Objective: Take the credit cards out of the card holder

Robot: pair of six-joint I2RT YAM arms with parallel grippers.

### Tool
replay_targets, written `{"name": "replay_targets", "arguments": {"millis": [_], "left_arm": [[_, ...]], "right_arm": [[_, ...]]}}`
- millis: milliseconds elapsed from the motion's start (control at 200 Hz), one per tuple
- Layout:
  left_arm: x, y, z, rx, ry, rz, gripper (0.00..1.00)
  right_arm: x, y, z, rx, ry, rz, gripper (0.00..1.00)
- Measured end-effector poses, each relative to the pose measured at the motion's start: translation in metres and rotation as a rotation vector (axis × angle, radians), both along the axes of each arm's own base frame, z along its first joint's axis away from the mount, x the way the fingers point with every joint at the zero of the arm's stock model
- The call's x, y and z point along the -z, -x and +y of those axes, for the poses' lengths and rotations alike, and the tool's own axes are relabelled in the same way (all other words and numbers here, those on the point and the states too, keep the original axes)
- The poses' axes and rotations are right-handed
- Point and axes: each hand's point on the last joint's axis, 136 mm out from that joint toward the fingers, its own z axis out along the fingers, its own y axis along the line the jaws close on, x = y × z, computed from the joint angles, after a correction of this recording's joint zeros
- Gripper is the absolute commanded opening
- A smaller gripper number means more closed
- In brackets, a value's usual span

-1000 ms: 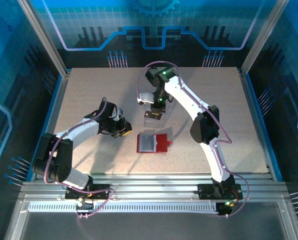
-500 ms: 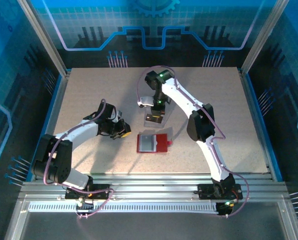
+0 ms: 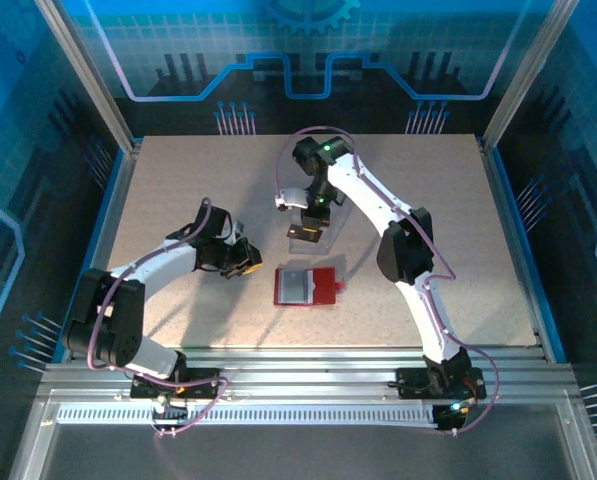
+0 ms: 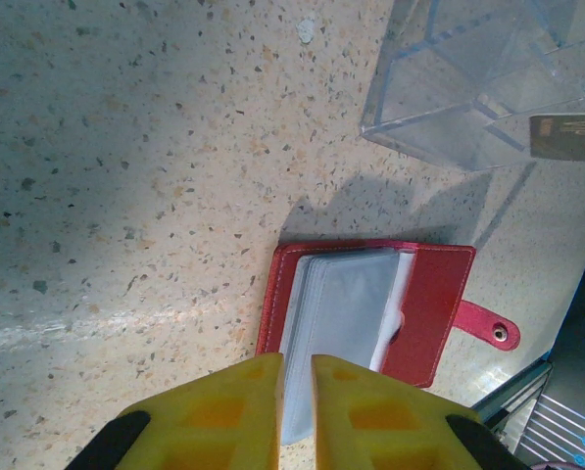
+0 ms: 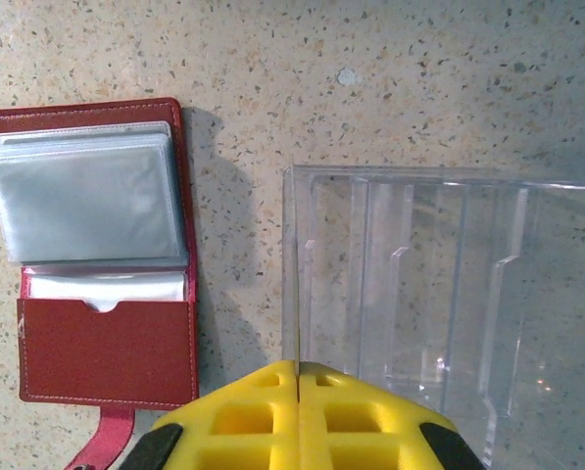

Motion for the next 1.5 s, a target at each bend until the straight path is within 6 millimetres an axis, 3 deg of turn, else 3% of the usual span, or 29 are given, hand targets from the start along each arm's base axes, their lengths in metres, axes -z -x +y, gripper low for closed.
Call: {"name": "replay_targets", "arguments": {"millis": [675,1501], "left_arm": [[0.0,-0.001,0.001,-0.005,0.0,0.0,0.15],[0.0,-0.001,0.003,-0.004,0.001,-0.004,0.15]], "right_arm": [[0.001,-0.023,-0.011,-0.021,0.032,-0.098,0.0],[0.026,0.003,-0.022,-0.029,0.089,0.056,0.0]]}}
